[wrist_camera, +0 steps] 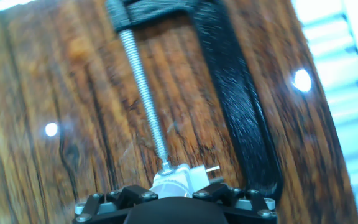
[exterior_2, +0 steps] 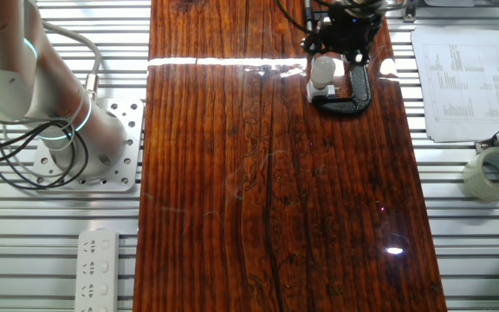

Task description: Install the light bulb by rotating it

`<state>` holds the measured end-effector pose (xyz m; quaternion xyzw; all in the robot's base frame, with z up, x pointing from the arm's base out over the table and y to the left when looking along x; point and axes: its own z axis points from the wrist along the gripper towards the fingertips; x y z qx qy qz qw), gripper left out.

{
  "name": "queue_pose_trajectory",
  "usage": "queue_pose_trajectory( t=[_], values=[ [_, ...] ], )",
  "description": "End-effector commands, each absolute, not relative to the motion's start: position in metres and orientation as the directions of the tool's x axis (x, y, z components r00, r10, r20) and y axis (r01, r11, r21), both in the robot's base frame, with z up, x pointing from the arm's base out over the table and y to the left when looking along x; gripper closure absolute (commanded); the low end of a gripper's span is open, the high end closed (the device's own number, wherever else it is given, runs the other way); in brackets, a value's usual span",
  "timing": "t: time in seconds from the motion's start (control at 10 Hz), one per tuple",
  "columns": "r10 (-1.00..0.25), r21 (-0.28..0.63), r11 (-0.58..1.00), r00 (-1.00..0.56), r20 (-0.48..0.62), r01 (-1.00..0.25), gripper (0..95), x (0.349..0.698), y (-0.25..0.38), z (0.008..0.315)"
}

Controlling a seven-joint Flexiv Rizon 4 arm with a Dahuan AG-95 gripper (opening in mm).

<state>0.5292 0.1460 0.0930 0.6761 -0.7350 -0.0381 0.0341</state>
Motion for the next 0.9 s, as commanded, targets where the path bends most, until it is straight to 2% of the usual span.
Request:
queue_pose_trajectory(
  t=[0.1,0.3,0.6,0.9],
  values=[
    [-0.980,0.101,-0.198,0.195,-0.033,-0.975,19.0,0.5287,0.1489,0.0943],
    [-0.932,0.097,-0.363,0.362,-0.031,-0.927,19.0,0.5274,0.1533,0.0954],
    [-0.889,0.095,-0.458,0.456,-0.037,-0.884,19.0,0.5255,0.1541,0.0926],
    [-0.882,0.100,-0.471,0.471,-0.030,-0.876,19.0,0.5204,0.1538,0.0975]
  ],
)
